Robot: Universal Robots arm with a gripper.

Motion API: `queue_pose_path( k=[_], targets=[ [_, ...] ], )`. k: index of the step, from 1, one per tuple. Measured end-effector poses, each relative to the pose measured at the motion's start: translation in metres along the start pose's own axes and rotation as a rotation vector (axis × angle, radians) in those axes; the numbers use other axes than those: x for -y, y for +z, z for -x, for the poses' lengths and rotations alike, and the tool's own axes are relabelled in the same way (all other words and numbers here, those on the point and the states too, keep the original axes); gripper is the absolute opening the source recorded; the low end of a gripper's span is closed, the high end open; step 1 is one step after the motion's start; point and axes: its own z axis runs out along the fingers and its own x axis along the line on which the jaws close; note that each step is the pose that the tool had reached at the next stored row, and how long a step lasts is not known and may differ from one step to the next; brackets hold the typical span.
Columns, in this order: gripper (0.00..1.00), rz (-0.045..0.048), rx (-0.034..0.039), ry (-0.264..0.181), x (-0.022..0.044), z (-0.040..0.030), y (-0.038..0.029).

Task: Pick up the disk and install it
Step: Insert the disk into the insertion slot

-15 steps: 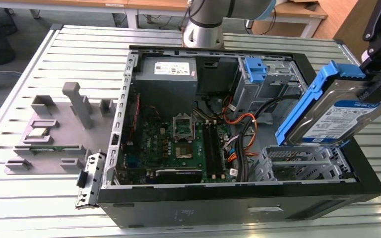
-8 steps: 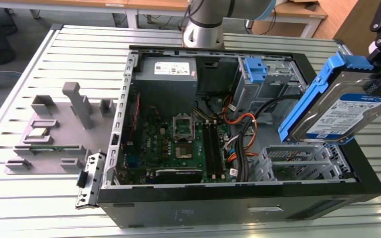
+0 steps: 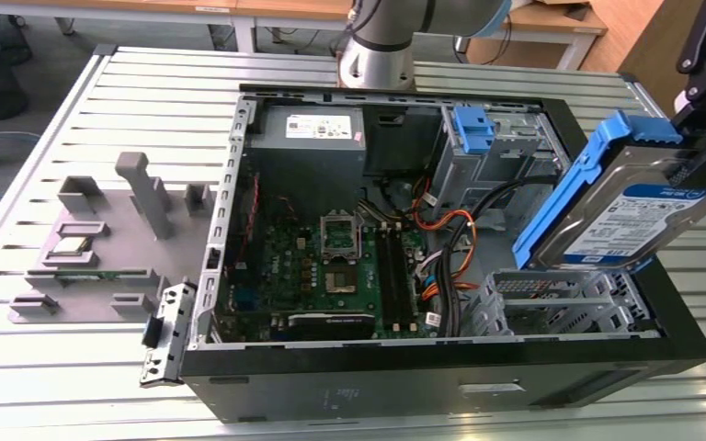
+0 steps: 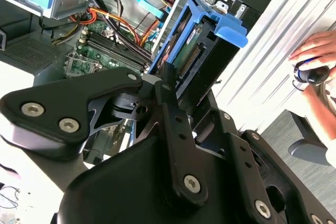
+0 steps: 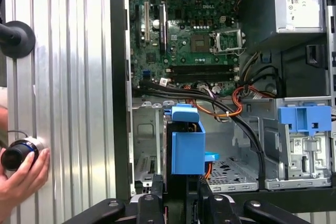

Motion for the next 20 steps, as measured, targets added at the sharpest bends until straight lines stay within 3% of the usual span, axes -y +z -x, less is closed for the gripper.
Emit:
queue_pose_path(
  k=[10, 16, 20],
  targets=[
    [0.35, -0.0003, 0.0002, 0.0, 0.0003, -0.001, 0.0129],
    [0.35, -0.0003, 0.0002, 0.0, 0.0003, -0.001, 0.0144],
    [0.35, -0.0003, 0.0, 0.0, 0.0005, -0.0013, 0.021]
  ],
)
